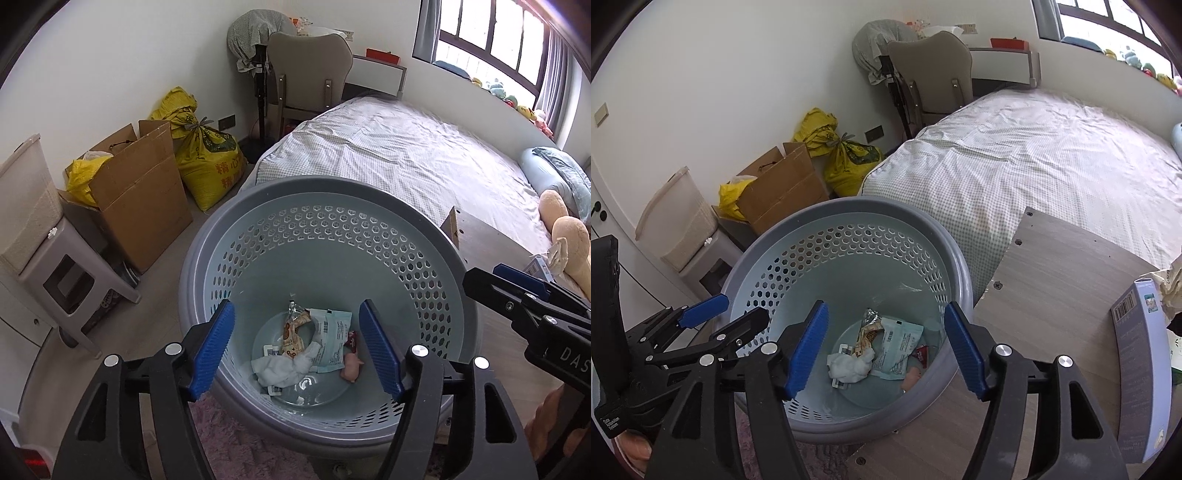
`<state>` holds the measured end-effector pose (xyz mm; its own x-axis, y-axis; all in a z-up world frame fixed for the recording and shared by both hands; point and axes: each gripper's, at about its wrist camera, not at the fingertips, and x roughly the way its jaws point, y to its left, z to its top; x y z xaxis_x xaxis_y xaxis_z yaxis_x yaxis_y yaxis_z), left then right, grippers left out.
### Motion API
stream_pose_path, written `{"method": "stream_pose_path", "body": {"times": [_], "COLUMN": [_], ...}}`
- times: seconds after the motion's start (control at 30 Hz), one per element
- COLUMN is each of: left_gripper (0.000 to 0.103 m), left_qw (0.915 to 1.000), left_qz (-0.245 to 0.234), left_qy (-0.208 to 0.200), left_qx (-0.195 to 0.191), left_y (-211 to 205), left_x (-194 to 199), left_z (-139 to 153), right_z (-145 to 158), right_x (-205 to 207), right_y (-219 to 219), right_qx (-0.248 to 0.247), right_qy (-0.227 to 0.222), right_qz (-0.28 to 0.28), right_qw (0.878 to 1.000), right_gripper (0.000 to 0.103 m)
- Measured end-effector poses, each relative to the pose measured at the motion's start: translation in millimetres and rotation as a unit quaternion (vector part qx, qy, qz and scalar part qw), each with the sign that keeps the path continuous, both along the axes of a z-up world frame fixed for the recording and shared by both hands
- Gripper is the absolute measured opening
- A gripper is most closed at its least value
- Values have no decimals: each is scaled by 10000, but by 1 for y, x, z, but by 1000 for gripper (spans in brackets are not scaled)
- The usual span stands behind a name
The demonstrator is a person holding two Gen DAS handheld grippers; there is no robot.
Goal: Collect trash
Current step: 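Withdraw both open grippers from the basket back over the table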
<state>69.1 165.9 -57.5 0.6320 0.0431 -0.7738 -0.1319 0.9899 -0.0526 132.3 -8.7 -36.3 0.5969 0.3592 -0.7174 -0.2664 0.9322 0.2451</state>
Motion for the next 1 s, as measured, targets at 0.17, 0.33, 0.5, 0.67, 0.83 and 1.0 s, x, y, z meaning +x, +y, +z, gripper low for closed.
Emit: {"method": "stream_pose_path", "body": {"times": [0.17, 0.33, 0.5, 0.67, 0.83, 1.0], "left_gripper": [68, 69, 69, 70, 70, 70], "left_qw": [9999, 9997, 9996, 9995, 9993, 9987], "left_qz": [104, 121, 78, -8, -165, -374], "left_qy": [-119, -195, -248, -317, -334, -353], "left_qx": [62, 64, 84, 49, 31, -32], "left_y": [0, -4, -10, -18, -33, -49], "left_x": [-9, -18, -27, -35, -40, -46], "left_z": [9, 15, 19, 23, 25, 27], "right_z": [3, 6, 11, 16, 21, 24], "right_x": [-8, -16, -27, -41, -56, -68], "right_y": [-5, -11, -21, -32, -49, -66], "right_qx": [8, 7, 17, 32, 41, 38], "right_qy": [-41, -61, -119, -173, -251, -309], "right_qz": [-43, -81, -177, -307, -484, -667], "right_qw": [10000, 9999, 9998, 9994, 9985, 9973], "right_gripper": [69, 70, 71, 72, 72, 73]}}
